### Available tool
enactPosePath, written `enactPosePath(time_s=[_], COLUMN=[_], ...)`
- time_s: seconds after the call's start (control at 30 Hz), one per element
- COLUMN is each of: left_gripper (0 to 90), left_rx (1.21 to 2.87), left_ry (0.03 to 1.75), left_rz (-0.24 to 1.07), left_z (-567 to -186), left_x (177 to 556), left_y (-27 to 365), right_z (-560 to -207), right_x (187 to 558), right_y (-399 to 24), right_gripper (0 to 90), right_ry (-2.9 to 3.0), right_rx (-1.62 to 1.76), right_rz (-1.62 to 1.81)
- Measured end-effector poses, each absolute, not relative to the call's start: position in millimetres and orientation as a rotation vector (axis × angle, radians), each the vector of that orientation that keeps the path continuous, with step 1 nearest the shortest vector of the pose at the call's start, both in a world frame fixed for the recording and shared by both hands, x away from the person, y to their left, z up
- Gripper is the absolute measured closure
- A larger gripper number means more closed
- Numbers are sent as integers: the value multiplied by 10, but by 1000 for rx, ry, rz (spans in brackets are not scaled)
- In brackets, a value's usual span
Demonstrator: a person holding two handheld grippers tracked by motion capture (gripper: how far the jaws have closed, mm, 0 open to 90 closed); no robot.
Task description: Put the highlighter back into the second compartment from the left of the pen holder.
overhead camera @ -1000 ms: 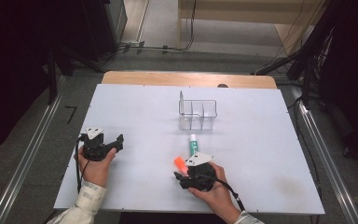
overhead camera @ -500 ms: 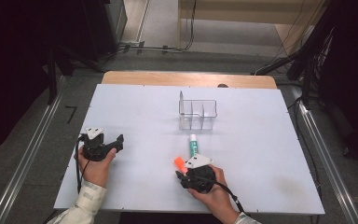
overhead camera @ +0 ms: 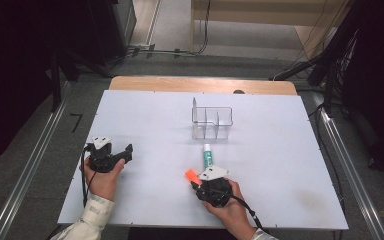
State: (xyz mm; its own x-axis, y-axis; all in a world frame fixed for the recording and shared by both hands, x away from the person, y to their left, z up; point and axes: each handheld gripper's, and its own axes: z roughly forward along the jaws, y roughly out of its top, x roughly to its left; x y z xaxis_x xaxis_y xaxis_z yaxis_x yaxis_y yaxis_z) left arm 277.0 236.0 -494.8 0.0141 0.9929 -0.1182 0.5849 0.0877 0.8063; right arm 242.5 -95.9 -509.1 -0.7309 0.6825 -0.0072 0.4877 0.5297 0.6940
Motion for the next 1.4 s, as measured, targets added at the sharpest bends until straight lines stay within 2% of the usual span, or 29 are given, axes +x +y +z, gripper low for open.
enactPosePath(time_s=[0.73,0.77,0.83,0.97,1.07,1.4], left_gripper=[236,253,344,723,883,900], left_rx=[1580,1583,1594,1626,1652,1687], left_ry=[1645,1635,1604,1504,1474,1431], left_rz=[710,702,697,646,640,657], left_z=[-4947,-4946,-4936,-4910,-4886,-4855], left_x=[2774,2771,2762,2752,2752,2739], left_y=[2354,2351,2334,2304,2266,2168], right_z=[-5034,-5023,-4996,-4950,-4923,-4848], right_x=[2467,2468,2470,2472,2471,2499], right_y=[-1001,-1005,-1021,-1036,-1044,-1077], right_gripper=[650,650,650,650,650,650], right_ry=[2511,2506,2499,2486,2479,2453], right_rx=[960,968,969,967,961,974], right_rz=[1033,1042,1057,1088,1102,1127])
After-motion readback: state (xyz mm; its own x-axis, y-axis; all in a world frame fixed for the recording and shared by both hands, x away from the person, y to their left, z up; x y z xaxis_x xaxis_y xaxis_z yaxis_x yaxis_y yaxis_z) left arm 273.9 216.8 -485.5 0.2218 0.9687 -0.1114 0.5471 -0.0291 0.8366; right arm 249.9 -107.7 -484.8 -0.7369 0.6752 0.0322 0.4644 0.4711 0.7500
